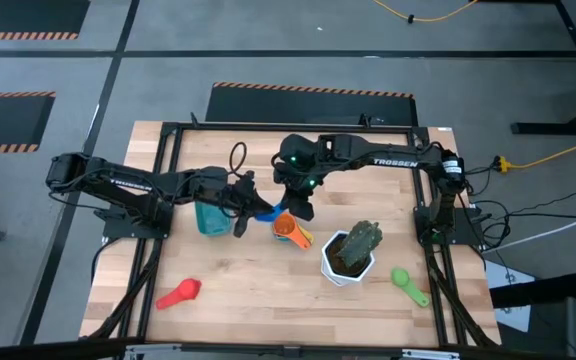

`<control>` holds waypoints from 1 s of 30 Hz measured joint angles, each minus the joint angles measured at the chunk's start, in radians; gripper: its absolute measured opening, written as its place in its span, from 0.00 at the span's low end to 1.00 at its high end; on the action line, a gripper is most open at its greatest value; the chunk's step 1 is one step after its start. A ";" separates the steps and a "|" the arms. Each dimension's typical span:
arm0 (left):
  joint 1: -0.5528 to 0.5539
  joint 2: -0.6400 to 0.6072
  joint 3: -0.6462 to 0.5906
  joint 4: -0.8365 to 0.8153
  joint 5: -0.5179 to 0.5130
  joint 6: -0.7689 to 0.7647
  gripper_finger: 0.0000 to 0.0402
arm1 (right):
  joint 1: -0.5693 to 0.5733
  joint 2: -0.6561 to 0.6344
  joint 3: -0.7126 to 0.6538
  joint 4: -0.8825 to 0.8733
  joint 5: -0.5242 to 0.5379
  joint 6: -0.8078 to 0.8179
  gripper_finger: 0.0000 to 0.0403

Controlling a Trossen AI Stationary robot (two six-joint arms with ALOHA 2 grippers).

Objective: Nest measuring cups in basket
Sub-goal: Stack the blue measuring cup on top of the orange measuring cup

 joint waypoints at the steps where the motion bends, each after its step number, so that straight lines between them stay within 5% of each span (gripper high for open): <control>1: 0.000 0.000 0.000 0.002 0.000 0.000 0.07 | 0.002 0.000 0.000 -0.007 -0.001 0.000 0.02; 10: 0.000 0.000 0.001 0.006 0.000 0.000 0.20 | 0.012 -0.018 0.000 -0.131 -0.054 0.001 0.02; 18: 0.000 0.000 0.001 0.005 0.001 0.000 0.21 | 0.010 -0.128 0.000 -0.223 -0.061 -0.008 0.02; 30: 0.000 0.000 0.001 0.005 0.002 0.000 0.21 | -0.056 -0.292 -0.032 -0.312 -0.087 -0.271 0.03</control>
